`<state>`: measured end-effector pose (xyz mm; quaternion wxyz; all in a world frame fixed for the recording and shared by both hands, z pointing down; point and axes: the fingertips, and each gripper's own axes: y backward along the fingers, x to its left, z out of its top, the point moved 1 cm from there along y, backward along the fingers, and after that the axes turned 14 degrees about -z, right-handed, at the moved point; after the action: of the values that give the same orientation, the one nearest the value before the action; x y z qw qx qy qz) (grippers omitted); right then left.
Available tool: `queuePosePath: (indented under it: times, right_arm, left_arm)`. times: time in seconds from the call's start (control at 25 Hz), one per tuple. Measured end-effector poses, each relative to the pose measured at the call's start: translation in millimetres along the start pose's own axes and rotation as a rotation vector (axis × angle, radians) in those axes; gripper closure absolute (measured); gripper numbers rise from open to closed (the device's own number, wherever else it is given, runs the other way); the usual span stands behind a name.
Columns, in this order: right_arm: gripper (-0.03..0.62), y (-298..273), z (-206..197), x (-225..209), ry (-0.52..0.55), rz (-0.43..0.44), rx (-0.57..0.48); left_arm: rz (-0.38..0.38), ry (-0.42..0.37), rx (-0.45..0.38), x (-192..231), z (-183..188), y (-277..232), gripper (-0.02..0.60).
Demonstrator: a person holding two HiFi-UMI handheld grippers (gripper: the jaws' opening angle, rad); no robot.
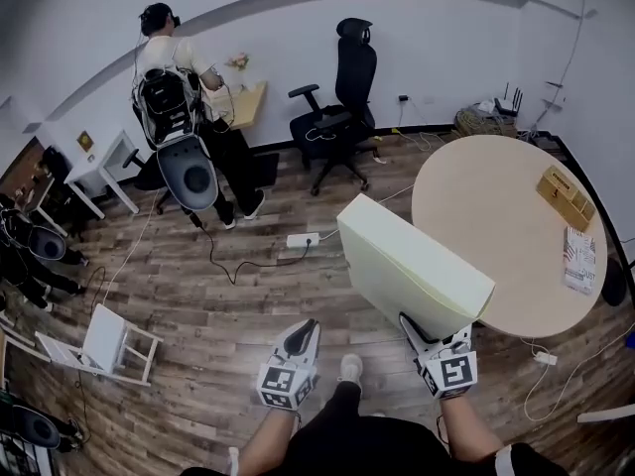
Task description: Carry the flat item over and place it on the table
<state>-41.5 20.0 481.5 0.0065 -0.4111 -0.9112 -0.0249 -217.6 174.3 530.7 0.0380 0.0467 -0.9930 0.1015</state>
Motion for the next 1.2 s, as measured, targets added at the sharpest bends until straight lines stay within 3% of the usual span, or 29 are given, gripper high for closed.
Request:
queuePosePath:
  times: [0.48,0.68,1.2]
  right_arm:
    - [0.203,-139.6,0.4,-19.6,-0.028,-0.130,0.027]
    - [0.203,-172.3,-3.4,-36.3,-0.060,-0.190,0.046]
    - [0.203,-163.9,-31.9,-111.4,-0.129,-0.371,0.119]
  left_arm:
    - [-0.112,-0.034,0.006,126.4,48.9,-109.6,0.551]
    - [-0.180,-0.034,-0.009,155.9,63.0,-154.7,0.551]
    - [-0.416,-0.069,0.053,125.0,56.9,-261.9,0.551]
